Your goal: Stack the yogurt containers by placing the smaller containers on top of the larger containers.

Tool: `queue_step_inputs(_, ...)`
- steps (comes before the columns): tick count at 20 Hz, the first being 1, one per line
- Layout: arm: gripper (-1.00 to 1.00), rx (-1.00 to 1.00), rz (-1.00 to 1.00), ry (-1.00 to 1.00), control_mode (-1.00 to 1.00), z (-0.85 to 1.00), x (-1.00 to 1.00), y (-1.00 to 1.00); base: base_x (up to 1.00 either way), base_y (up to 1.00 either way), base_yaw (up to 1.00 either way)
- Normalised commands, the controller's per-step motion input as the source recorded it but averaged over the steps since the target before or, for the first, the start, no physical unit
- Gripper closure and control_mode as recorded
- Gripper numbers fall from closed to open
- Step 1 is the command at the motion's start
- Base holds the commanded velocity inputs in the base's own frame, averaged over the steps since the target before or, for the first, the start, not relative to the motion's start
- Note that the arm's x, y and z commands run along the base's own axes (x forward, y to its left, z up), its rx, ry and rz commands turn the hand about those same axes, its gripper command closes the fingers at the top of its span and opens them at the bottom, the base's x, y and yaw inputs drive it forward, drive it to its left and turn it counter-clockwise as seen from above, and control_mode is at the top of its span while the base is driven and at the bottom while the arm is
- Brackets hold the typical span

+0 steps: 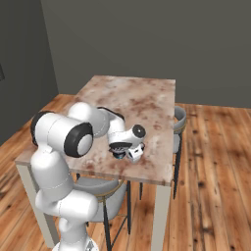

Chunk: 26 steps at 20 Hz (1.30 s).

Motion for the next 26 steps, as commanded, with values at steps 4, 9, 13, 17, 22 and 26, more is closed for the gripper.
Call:
queue_step_inputs(4,-1.0,0.0,-0.03,-0.04,-1.0,0.03,-0.38,0.21,0.0,0.0,0.0)
queue_step_inputs(9,-1.0,0.0,-0.06,-0.02,-1.0,0.0,-0.32,0.3,0.0,0.0,0.0)
queue_step_inputs(13,1.0,0.0,-0.06,0.0,-1.0,0.0,-0.06,0.24,0.0,0.0,0.0)
queue_step_inputs(17,1.0,0.0,-0.02,-0.02,-1.0,0.0,-0.01,0.03,0.0,0.0,0.0)
queue_step_inputs(22,1.0,0.02,0.0,-0.1,-1.0,-0.05,-0.14,-0.21,0.0,0.0,0.0)
queue_step_inputs(26,1.0,0.03,0.0,-0.14,-1.0,-0.08,-0.25,-0.3,0.0,0.0,0.0)
